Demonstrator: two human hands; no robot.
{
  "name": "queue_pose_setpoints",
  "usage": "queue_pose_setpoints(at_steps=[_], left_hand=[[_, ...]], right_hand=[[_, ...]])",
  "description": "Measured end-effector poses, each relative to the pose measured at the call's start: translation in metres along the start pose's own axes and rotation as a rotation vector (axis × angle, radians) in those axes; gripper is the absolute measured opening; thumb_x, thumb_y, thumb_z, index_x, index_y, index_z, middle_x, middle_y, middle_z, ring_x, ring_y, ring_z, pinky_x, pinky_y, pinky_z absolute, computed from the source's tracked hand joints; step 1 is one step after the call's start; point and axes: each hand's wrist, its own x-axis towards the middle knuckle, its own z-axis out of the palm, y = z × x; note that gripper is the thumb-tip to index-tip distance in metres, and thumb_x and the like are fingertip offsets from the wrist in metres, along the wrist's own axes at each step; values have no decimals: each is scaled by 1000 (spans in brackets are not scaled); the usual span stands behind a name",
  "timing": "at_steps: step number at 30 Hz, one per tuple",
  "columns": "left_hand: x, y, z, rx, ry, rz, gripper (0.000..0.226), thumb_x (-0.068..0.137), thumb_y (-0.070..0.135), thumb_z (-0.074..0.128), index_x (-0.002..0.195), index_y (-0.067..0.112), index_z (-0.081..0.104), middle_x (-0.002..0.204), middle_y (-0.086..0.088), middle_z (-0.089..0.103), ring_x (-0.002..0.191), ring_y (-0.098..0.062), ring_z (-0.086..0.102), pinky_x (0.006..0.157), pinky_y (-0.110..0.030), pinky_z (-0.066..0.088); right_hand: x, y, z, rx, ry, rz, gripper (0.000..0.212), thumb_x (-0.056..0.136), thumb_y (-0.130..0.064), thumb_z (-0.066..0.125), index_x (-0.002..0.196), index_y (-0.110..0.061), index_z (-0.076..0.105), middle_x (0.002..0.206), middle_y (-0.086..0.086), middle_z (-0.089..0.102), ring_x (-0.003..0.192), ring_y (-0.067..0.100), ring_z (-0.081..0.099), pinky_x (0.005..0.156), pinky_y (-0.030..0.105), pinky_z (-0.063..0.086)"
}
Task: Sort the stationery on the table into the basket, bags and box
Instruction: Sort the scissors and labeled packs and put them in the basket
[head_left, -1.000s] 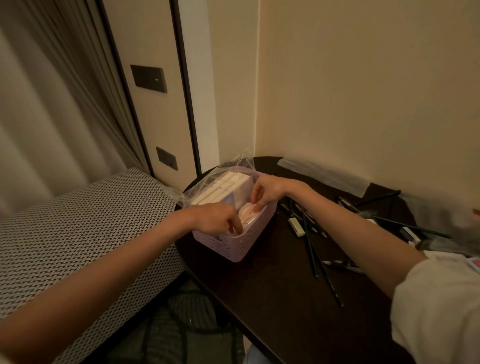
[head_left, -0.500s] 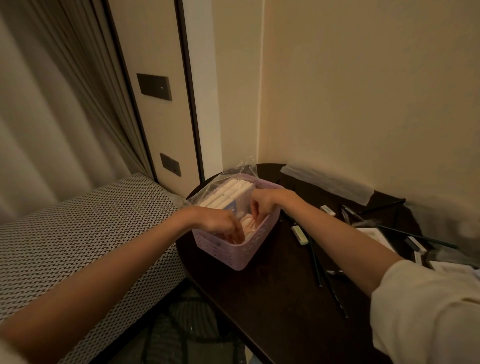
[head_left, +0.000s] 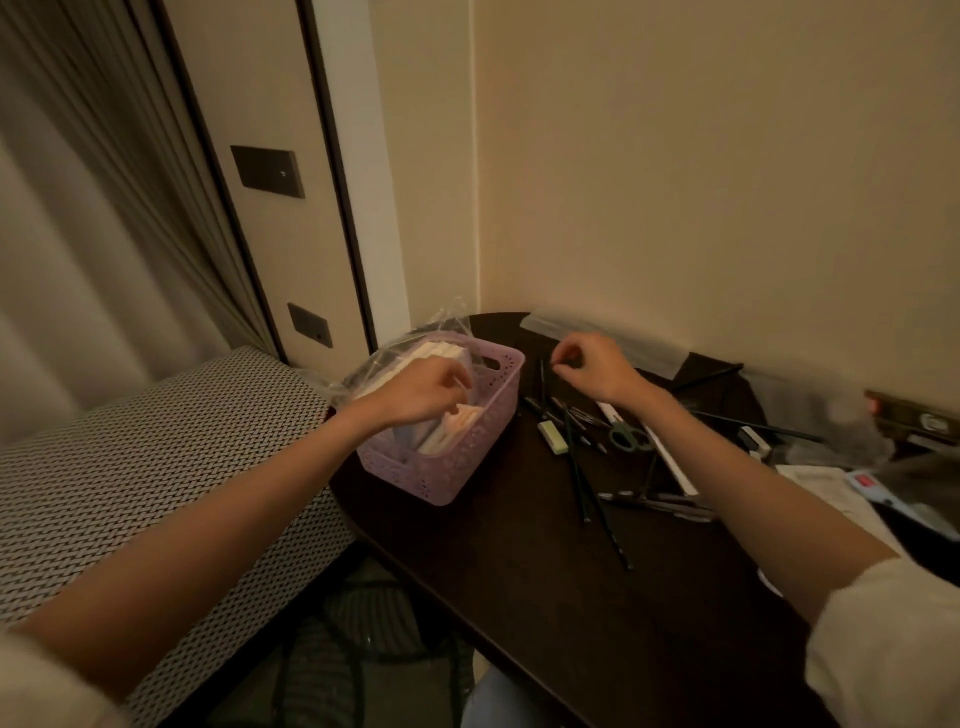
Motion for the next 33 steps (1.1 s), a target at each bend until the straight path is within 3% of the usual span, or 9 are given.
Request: queue_pose_setpoints(at_steps=[4, 9, 14, 19, 22, 25, 29, 33], left_hand=[[13, 39, 22, 30, 119, 131, 25, 91, 4, 55, 113, 5, 67, 106, -3, 68, 88, -9, 63, 80, -23, 52], [32, 82, 63, -9, 15, 155, 24, 93, 8, 56, 116, 8, 62, 109, -8, 69, 97, -15, 66, 88, -31, 54], [44, 101, 106, 3, -16, 144, 26, 93, 10, 57, 118, 9, 63, 112, -6, 68, 100, -15, 65, 85, -25, 51], [55, 105, 139, -22, -40, 73, 23, 91, 10, 59, 114, 10, 65, 107, -6, 70, 91, -12, 66, 82, -26, 52], [59, 105, 146, -60, -24, 44, 21, 91, 14, 61, 112, 12, 66, 103, -4, 70, 90, -12, 66, 85, -31, 54], [58, 106, 146, -133, 11, 21, 18, 92, 12, 60, 109, 11, 66, 101, -6, 71, 87, -12, 68, 78, -27, 55], [55, 106, 145, -202, 74, 5, 21, 91, 13, 61, 112, 11, 64, 108, -6, 68, 93, -12, 65, 76, -24, 53], [51, 109, 140, -328, 148, -41, 47, 87, 24, 70, 128, 12, 51, 115, 0, 57, 95, -10, 58, 68, -15, 47]], right_hand=[[-39, 52, -39, -30, 18, 194, 10, 87, -6, 63, 94, -1, 69, 99, 16, 69, 97, 27, 63, 84, 34, 48], [-87, 93, -63, -88, -10, 411, 21, 88, -16, 65, 103, -2, 63, 106, 16, 64, 98, 27, 59, 75, 31, 44], [-115, 113, -51, -251, -182, 495, 56, 81, -47, 69, 114, -6, 50, 113, 15, 57, 102, 30, 55, 79, 38, 46], [-120, 123, -30, -397, -143, 527, 91, 66, -70, 69, 128, -10, 42, 126, 12, 53, 118, 31, 49, 93, 43, 43], [-118, 124, -25, -351, -117, 564, 94, 63, -66, 74, 131, -10, 40, 128, 13, 52, 121, 31, 48, 94, 43, 42], [-115, 123, -27, -219, -63, 620, 84, 64, -49, 83, 126, -12, 42, 124, 11, 55, 116, 29, 52, 90, 42, 45], [-114, 116, -36, 193, 141, 658, 55, 82, -10, 72, 127, -8, 41, 116, 15, 61, 104, 27, 61, 79, 36, 51], [-119, 100, -54, 561, 193, 653, 49, 86, -6, 66, 129, -9, 42, 106, 12, 62, 91, 22, 63, 68, 31, 53]])
